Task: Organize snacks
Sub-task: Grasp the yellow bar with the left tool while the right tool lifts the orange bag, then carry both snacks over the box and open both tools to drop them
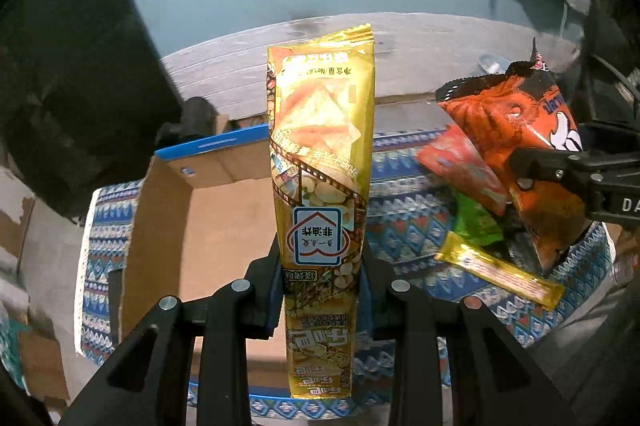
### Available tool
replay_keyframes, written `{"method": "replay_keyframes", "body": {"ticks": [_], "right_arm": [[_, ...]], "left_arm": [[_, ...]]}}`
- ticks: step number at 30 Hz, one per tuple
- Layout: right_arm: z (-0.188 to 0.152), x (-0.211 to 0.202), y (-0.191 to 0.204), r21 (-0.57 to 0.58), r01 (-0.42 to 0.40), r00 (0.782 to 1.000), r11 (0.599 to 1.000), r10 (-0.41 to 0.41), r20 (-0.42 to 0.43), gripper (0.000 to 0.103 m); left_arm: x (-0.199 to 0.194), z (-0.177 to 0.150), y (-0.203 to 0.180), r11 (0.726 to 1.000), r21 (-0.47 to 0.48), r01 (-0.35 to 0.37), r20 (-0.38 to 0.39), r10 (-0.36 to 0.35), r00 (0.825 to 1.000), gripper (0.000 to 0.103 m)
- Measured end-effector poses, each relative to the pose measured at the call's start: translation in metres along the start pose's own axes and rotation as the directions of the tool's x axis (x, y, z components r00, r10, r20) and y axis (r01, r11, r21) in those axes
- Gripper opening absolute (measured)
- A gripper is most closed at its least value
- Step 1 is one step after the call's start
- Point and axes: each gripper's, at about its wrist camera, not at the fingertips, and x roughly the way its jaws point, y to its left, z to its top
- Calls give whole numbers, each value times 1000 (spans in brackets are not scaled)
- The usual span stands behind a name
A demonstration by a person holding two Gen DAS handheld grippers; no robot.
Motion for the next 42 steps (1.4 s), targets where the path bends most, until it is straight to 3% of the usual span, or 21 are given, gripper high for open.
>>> {"method": "replay_keyframes", "body": {"ticks": [10,24,38,40,42], "right_arm": [[32,32,61,-81,-69,998,994,68,-14,57],[65,89,138,-124,-150,985,981,138,-99,57],[68,132,183,-115,-203,966,972,180,-188,58],[68,135,181,-105,-204,964,973,180,-197,60],[69,133,180,-106,-203,965,973,180,-193,63]], "left_arm": [[15,-9,64,993,-94,-67,-13,66,998,31],[34,-22,121,974,-168,-155,-46,149,988,31],[50,-41,153,956,-258,-140,-117,113,987,33],[48,-40,154,955,-257,-150,-111,125,986,36],[46,-38,152,953,-250,-169,-115,144,983,58]]}}
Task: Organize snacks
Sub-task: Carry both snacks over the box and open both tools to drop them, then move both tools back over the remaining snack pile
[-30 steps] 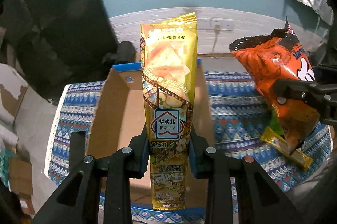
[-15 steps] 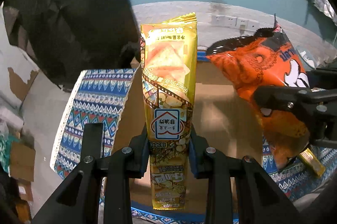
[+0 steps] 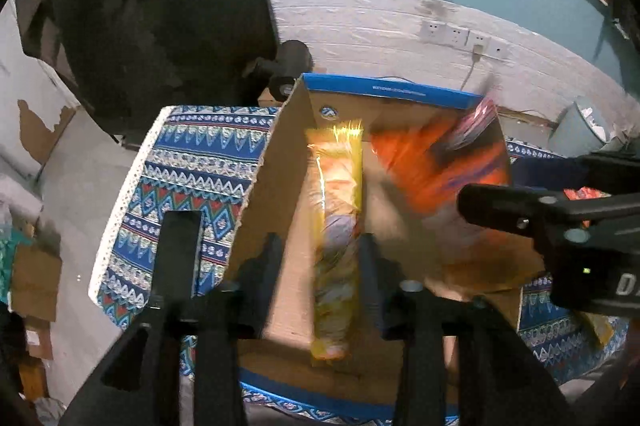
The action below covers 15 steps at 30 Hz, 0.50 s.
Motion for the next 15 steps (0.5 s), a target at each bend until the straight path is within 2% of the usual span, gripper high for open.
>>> {"method": "replay_keyframes", "body": {"ticks": [2,4,10,15], "right_arm": [[0,-7,0,-3,8,1000,1000,-8,21,73],[0,-15,-1,-8,22,999,1000,-22,45,76],[-7,-34,-19,1,59,996,998,-59,71,82],[-20,-50,-41,12,88,993,996,-88,75,83]], "left_arm": [[-4,0,-2,1000,0,-15,14,15,1000,64],[-8,0,-6,1000,13,-10,22,10,1000,64],[-15,-4,-25,998,69,-14,29,12,1000,70],[-16,-5,-40,995,100,-10,23,8,1000,72]]}}
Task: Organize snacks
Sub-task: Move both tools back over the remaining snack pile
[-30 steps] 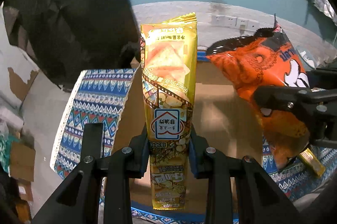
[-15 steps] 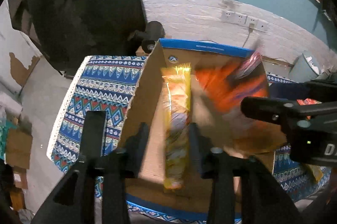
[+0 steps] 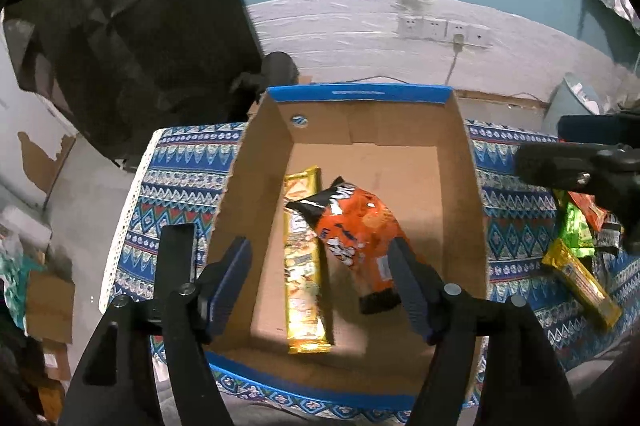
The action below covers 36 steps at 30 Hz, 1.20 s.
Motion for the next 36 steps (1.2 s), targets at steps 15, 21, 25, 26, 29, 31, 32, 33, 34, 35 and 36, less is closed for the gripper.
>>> {"method": "replay_keyframes", "body": {"ticks": [15,21,25,26,29,31,32,33,34,35,36], "right_arm": [[-53,-51,-81,47,85,996,995,-85,16,86],[-79,-65,-110,70,102,995,992,-103,6,87],[-95,-74,-127,87,106,994,991,-107,7,87],[-99,-76,-131,93,107,994,990,-108,10,87],[-109,-82,-148,119,114,993,986,-116,14,88],[-115,-83,-159,137,117,993,984,-120,12,88],[-118,-83,-166,142,119,993,983,-121,0,88],[-120,-82,-170,141,121,993,983,-121,-8,88],[-121,-80,-174,136,128,992,982,-126,-21,88],[-121,-77,-179,126,141,990,982,-137,-42,88],[-121,-75,-182,116,150,988,982,-145,-55,88]], "left_arm": [[-8,0,-66,991,130,41,-14,-39,999,73],[-15,3,-93,983,171,61,-12,-60,998,78],[-16,3,-116,974,217,64,-16,-62,998,78],[-15,3,-121,972,226,64,-19,-62,998,78],[-12,4,-138,965,255,64,-35,-57,998,78],[-10,7,-150,961,269,68,-45,-58,997,78],[-9,9,-154,960,272,70,-48,-59,997,78],[-8,10,-158,959,275,74,-52,-62,997,78],[-6,13,-162,958,277,78,-58,-64,996,78],[-3,16,-168,957,277,83,-67,-67,996,78],[-1,18,-171,957,277,86,-73,-69,995,78]]}}
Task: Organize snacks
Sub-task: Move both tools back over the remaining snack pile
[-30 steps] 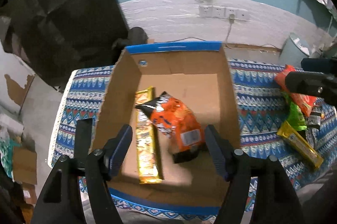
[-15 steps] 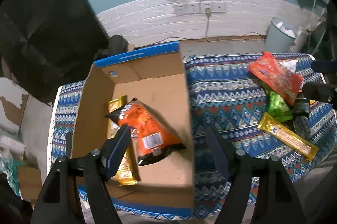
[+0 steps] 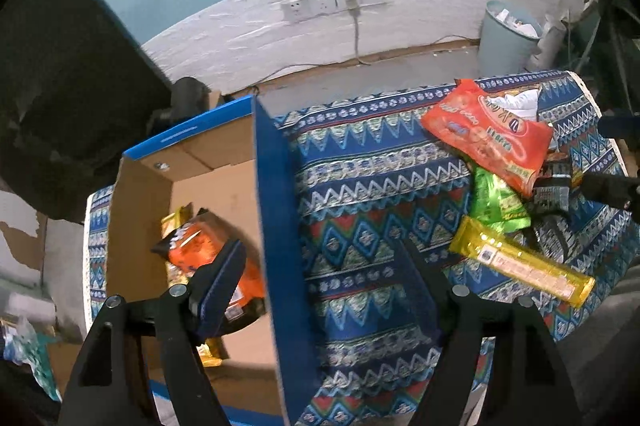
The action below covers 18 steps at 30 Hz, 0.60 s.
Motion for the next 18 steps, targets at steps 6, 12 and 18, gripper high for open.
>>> {"method": "replay_keyframes", "body": {"ticks": [6,12,18], "right_arm": [[16,26,-23,-73,23,994,997,-31,-102,88],[43,64,-42,-61,-26,986,998,15,-164,88],[52,101,-44,-51,-50,980,997,39,-197,88]], "left_arm": [[20,21,-17,1000,14,8,-34,-8,999,78],[49,37,-25,1000,12,17,-79,-16,997,79],[85,44,-21,998,-32,45,-145,-49,988,79]]}}
